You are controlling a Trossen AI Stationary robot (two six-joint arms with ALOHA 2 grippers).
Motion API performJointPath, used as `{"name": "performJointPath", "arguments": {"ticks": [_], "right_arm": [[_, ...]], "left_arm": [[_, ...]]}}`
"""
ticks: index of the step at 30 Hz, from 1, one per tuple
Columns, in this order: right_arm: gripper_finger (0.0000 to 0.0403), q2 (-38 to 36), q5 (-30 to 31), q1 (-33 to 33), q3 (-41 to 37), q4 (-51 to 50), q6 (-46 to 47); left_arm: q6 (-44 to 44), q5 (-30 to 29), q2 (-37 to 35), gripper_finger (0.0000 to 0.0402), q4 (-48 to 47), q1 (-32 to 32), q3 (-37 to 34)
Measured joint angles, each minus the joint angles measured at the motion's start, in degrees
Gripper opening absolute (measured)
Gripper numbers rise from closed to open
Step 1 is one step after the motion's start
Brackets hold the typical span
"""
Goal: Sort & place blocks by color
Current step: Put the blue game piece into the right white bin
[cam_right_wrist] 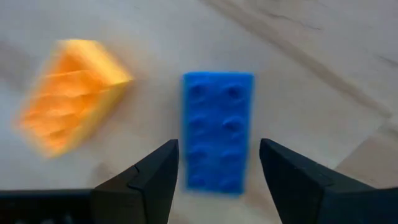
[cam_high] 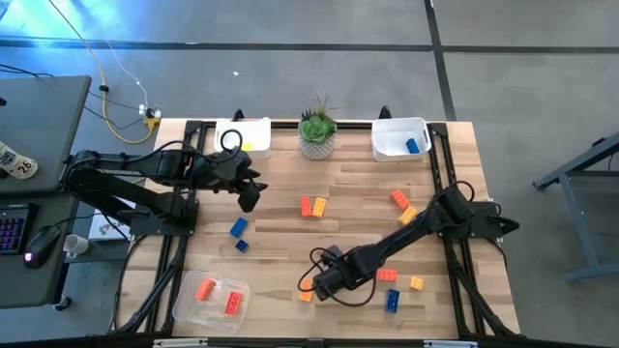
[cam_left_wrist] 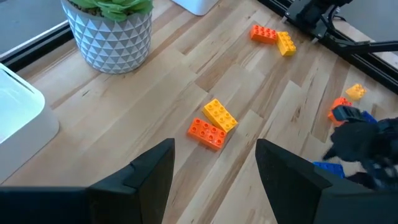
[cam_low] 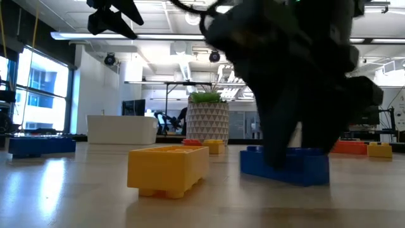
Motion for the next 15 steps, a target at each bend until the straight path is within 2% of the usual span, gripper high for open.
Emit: {"name": "performJointPath", "arguments": {"ticks": [5, 15], "right_arm": [[0.0196, -0.5, 0.4, 0.0, 0.2, 0.4, -0.3], [0.0195, -0.5, 0.6, -0.1, -2.1, -0.1, -0.4]], "left_arm": [[-1.5, 0.0, 0.0, 0.0211, 0.0, 0.0, -1.7], [-3.2, 0.0, 0.0, 0.0211, 0.0, 0.0, -3.8]]}}
